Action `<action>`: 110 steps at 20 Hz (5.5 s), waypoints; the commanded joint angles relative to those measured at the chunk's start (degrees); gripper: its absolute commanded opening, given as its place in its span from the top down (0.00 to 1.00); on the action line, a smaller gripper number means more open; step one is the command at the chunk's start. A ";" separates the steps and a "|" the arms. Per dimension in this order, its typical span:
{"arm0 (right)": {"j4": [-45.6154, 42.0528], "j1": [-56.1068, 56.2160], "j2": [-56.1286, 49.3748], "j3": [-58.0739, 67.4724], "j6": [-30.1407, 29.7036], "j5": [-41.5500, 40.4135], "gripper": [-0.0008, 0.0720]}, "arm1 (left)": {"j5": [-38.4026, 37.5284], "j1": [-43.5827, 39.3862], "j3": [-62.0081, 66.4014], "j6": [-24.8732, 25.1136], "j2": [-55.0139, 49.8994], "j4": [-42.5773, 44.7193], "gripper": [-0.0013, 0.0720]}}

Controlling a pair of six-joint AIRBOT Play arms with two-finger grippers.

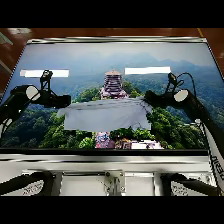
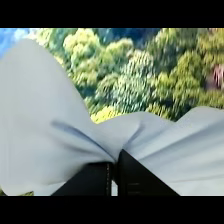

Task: Fold the shirts.

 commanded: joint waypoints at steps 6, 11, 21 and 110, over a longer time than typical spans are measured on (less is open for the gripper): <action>-1.14 -4.48 0.22 0.15 -5.07 5.84 0.18 | -7.76 5.90 2.08 2.60 -6.29 -7.61 0.16; -12.79 -15.96 3.13 -0.33 -7.87 28.59 0.18 | -23.96 15.43 0.46 11.69 -4.09 -7.21 0.01; 3.91 -18.95 0.79 -3.15 -13.14 25.97 0.08 | -12.04 15.34 -11.02 13.86 -9.11 -22.16 0.01; -9.99 -19.17 -17.51 36.30 -4.46 52.30 0.13 | -22.47 39.91 -23.52 21.90 2.67 -17.79 0.06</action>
